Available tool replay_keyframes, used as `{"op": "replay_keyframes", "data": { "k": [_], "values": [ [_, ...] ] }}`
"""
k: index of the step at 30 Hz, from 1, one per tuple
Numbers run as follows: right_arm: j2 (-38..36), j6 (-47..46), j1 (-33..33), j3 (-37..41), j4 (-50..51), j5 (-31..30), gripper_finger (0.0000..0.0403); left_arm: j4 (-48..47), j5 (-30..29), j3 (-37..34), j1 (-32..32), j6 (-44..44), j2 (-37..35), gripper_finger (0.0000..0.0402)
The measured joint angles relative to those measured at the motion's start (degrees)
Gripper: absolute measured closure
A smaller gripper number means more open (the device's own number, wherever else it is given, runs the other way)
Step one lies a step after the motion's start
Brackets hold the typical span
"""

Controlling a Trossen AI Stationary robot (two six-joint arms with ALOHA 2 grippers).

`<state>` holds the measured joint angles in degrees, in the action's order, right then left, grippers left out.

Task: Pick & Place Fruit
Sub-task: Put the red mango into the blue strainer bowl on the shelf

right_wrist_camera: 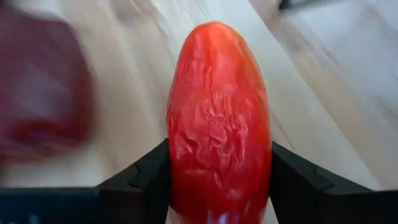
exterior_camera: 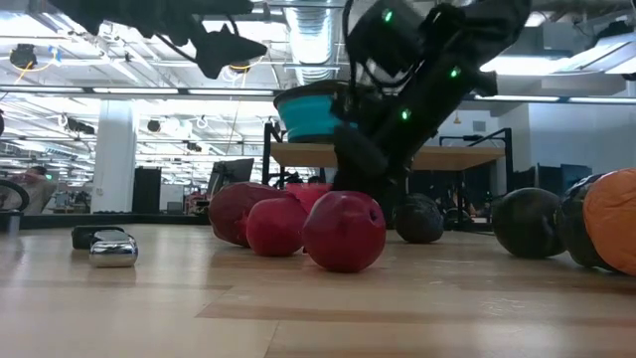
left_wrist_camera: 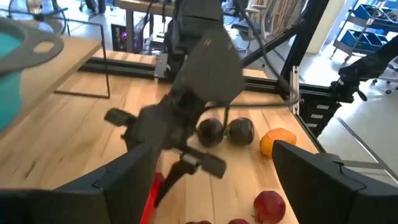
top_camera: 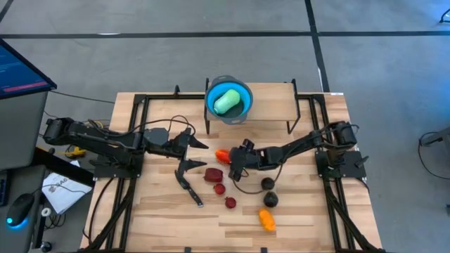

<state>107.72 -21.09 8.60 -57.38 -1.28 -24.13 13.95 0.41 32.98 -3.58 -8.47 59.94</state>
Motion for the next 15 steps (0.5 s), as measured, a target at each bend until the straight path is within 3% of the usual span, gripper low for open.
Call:
{"op": "replay_keyframes", "data": {
  "k": [9, 12, 15],
  "values": [
    [-0.26, -0.68, 6.49, 7.51, -38.09, -4.59, 0.0177, 2.24, -3.5, -0.35, -0.28, 0.96, -2.0, 0.0092],
    [-3.49, 3.47, 7.25, 7.75, -43.23, -4.45, 0.0186, 5.09, -3.54, -0.29, -0.26, 2.16, -3.09, 0.0092],
    [-7.38, 7.58, 7.75, 7.69, -42.24, -4.3, 0.0192, 6.9, -3.54, -0.32, -0.28, 3.07, -3.83, 0.0092]
  ]
}}
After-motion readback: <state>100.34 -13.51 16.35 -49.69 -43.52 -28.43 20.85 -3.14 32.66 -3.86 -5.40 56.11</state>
